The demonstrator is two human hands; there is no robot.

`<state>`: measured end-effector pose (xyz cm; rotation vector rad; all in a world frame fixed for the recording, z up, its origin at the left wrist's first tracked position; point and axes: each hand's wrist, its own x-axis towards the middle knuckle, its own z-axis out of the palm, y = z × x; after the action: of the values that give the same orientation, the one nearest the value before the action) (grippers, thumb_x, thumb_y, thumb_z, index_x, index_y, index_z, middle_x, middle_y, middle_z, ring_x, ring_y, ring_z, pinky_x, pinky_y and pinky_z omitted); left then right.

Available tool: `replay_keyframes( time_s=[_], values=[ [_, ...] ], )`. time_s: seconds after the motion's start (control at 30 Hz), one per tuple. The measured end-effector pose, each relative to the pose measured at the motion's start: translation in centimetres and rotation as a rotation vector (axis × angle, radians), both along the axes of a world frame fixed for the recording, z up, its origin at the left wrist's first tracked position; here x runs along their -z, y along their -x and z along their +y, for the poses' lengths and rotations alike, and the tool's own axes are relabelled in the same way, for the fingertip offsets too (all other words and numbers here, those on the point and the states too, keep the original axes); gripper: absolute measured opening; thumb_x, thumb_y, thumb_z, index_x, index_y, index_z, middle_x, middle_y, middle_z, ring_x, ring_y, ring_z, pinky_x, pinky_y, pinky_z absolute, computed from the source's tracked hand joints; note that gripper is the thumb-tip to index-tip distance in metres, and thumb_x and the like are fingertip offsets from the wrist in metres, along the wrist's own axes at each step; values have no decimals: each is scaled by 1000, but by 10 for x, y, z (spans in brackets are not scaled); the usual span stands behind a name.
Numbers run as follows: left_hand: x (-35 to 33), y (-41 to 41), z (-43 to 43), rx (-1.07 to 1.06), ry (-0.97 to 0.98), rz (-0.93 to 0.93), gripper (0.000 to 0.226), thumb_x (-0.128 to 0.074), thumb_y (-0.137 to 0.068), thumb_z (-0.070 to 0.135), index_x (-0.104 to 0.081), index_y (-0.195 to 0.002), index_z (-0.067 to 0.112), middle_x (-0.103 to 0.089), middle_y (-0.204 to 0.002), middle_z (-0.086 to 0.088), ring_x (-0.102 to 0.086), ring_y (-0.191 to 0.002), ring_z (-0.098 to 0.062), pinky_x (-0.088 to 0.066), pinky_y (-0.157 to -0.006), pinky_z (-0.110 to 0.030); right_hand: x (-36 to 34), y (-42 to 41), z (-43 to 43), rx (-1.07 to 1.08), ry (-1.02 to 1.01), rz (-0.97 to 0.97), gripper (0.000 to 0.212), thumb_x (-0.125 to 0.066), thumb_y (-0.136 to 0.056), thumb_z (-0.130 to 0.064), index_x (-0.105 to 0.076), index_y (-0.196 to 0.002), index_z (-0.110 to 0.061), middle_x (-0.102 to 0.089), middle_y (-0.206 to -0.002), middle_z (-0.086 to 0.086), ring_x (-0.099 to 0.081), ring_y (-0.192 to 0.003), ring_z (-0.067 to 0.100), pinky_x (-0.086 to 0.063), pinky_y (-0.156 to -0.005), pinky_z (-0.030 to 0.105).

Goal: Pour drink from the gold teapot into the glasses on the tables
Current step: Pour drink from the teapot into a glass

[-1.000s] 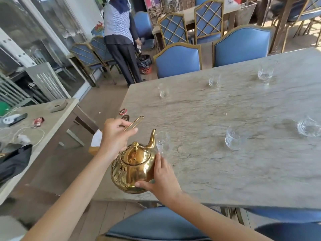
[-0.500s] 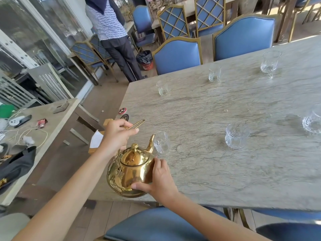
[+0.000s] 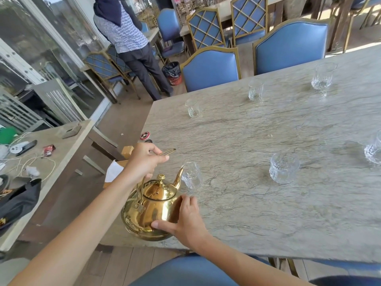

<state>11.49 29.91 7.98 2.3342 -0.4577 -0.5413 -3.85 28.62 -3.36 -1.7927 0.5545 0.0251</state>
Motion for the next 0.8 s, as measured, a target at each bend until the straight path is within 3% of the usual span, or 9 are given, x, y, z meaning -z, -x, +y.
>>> replay_keyframes(
  time_s=[0.3,0.7,0.8],
  values=[
    [-1,-7,-10,52,-110,-9,29,-73,-84,13,-59,-100,-7,-37,-58,-3,-27,-37,-11,-25,-33,-16,-1,-7,8,30,-46,27,106,-76,-68,-68,-33,-143,-6,-37,-135,6,-39,-130,19,-36,-118,32],
    [-9,0,-14,116,-213,-66,23,-74,-83,15,-63,-93,-2,-42,-57,-4,-31,-36,-13,-27,-32,-17,-5,-5,19,63,-34,11,99,-75,-72,-66,-36,-139,-5,-32,-118,1,-36,-115,15,-35,-109,24],
    [-10,1,-13,128,-234,-76,25,-74,-83,17,-64,-95,-3,-41,-55,-2,-32,-37,-13,-28,-32,-16,-6,-5,22,70,-34,18,100,-74,-72,-67,-36,-140,-4,-34,-120,1,-39,-121,18,-37,-111,26]
  ],
)
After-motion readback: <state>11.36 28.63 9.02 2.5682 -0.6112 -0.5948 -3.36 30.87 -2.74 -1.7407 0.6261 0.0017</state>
